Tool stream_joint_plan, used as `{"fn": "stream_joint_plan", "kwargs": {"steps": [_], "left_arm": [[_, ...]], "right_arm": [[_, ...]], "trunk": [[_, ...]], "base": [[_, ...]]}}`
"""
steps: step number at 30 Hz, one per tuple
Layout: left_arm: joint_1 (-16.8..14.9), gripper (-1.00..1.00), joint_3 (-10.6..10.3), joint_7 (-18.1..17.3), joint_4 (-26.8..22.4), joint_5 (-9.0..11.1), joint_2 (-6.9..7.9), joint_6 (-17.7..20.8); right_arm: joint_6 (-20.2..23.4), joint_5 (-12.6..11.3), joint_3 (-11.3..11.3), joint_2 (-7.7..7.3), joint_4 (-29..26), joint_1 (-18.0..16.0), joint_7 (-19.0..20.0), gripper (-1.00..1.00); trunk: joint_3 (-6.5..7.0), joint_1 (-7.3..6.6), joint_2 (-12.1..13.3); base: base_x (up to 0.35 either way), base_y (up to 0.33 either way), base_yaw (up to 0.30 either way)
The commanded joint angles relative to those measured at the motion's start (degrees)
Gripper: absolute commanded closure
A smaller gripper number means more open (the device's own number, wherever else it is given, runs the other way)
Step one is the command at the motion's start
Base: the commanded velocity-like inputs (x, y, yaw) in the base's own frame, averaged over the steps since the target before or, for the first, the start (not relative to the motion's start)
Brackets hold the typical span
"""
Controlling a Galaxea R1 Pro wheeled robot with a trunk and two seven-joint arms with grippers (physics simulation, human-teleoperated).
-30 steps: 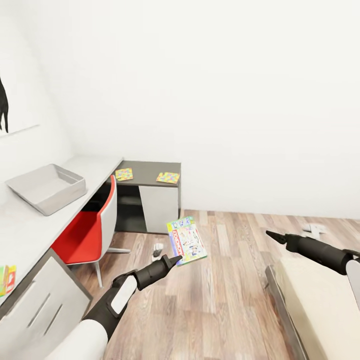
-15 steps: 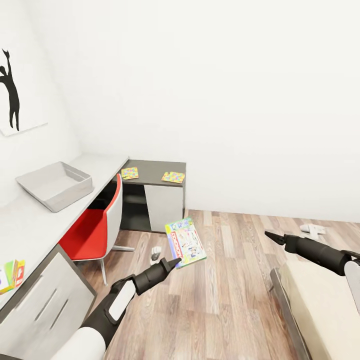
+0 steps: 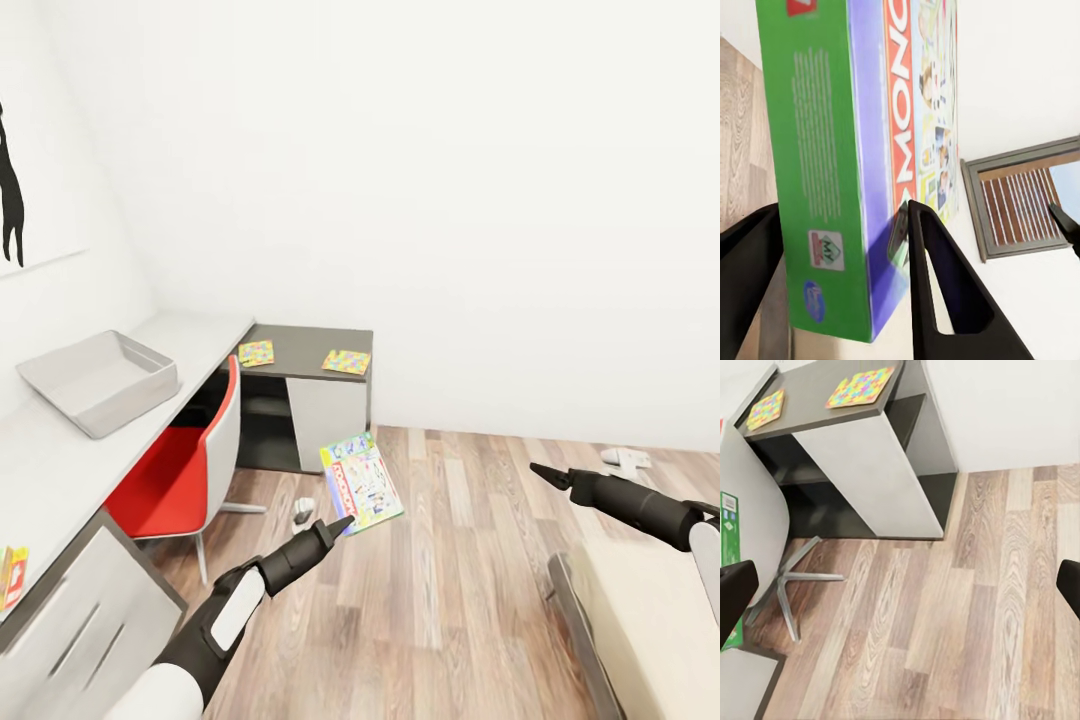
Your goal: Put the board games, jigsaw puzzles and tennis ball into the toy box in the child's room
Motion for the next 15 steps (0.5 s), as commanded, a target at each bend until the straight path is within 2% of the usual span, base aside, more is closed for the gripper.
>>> {"fn": "stream_joint_plan", "kwargs": {"steps": [1,15], "left_arm": [[-0.04,1.00,-0.06,0.07,-0.01,0.60,0.02,0.48],[0.00,1.00,0.00,0.24,0.08,0.55,0.11,0.32]], "right_arm": [[0.33,0.09,-0.08,-0.02,-0.02,-0.06,0.28,-1.00],[0.35,0.09,-0.31,-0.11,-0.02,-0.06,0.44,-1.00]], "trunk": [[-0.11,0.06,-0.11],[-0.11,0.06,-0.11]], "base": [[0.316,0.000,0.000],[0.330,0.000,0.008]]}}
